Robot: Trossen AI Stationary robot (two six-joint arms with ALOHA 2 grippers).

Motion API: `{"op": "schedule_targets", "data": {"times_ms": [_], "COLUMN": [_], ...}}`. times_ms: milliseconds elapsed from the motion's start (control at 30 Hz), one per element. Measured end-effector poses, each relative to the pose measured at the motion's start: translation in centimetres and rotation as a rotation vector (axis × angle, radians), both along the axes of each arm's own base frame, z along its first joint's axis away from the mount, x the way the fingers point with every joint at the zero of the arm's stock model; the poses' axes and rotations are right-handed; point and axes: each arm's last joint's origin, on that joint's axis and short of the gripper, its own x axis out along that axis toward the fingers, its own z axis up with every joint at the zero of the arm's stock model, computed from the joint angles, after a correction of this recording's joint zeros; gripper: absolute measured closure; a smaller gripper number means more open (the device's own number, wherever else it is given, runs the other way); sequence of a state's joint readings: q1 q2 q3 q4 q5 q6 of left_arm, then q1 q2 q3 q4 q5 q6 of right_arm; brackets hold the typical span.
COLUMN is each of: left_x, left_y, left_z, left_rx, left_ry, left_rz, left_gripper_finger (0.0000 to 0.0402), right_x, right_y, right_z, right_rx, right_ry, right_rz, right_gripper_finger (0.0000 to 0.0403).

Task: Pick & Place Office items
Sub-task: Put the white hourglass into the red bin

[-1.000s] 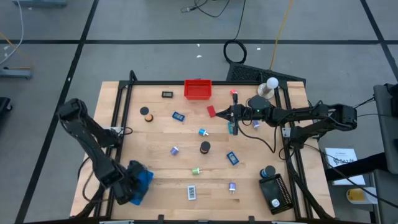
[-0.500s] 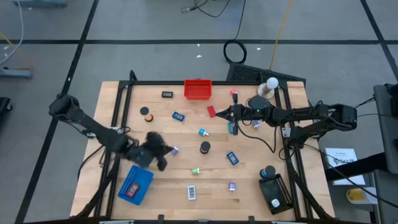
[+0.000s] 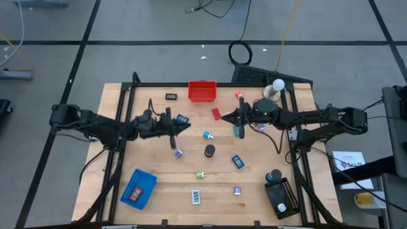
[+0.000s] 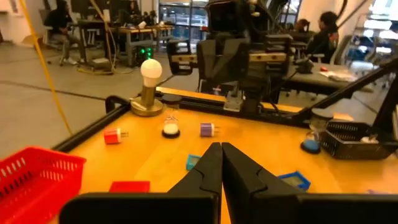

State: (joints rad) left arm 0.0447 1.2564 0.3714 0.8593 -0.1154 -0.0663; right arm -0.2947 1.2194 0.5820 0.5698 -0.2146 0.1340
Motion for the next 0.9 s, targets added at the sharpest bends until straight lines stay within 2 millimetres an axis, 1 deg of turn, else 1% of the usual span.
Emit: {"op": "schedule_targets", "data": {"times_ms": [67, 167, 233, 300, 367, 500, 633, 800, 900], "left_x": [0.0, -0.2, -0.2, -0.2, -0.2, 0.2, 0.4, 0.5, 0.5], "left_y": [0.5, 1.1, 1.4, 1.7, 1.8, 2.3, 2.9, 3.4, 3.6], "left_z": [-0.2, -0.9, -1.3, -1.9, -2.5, -3.3, -4.1, -4.5, -4.5], "left_rx": [0.023, 0.047, 0.044, 0.032, 0.034, 0.040, 0.041, 0.047, 0.053], "left_ry": [0.010, 0.021, 0.014, 0.004, -0.013, -0.048, -0.049, -0.051, -0.050], "left_rz": [-0.006, 0.003, 0.005, -0.006, -0.024, -0.026, -0.008, 0.012, 0.020], "left_gripper_finger": [0.0397, 0.0396, 0.0396, 0.0396, 0.0396, 0.0396, 0.0396, 0.0396, 0.0396], "right_x": [-1.3, -3.7, -5.3, -6.7, -7.5, -8.5, -8.6, -7.9, -7.6], "right_y": [-0.3, -0.7, -0.8, -0.8, -1.0, -1.8, -2.9, -4.2, -4.9], "right_z": [0.4, 1.7, 2.7, 3.6, 4.0, 3.0, 2.1, 1.5, 0.8], "right_rx": [0.049, 0.089, 0.140, 0.200, 0.268, 0.411, 0.503, 0.521, 0.516], "right_ry": [0.094, 0.292, 0.392, 0.465, 0.529, 0.641, 0.691, 0.685, 0.716], "right_rz": [-0.125, -0.365, -0.512, -0.603, -0.660, -0.788, -0.804, -0.820, -0.831], "right_gripper_finger": [0.0399, 0.0399, 0.0397, 0.0387, 0.0368, 0.0311, 0.0237, 0.0144, 0.0098]}}
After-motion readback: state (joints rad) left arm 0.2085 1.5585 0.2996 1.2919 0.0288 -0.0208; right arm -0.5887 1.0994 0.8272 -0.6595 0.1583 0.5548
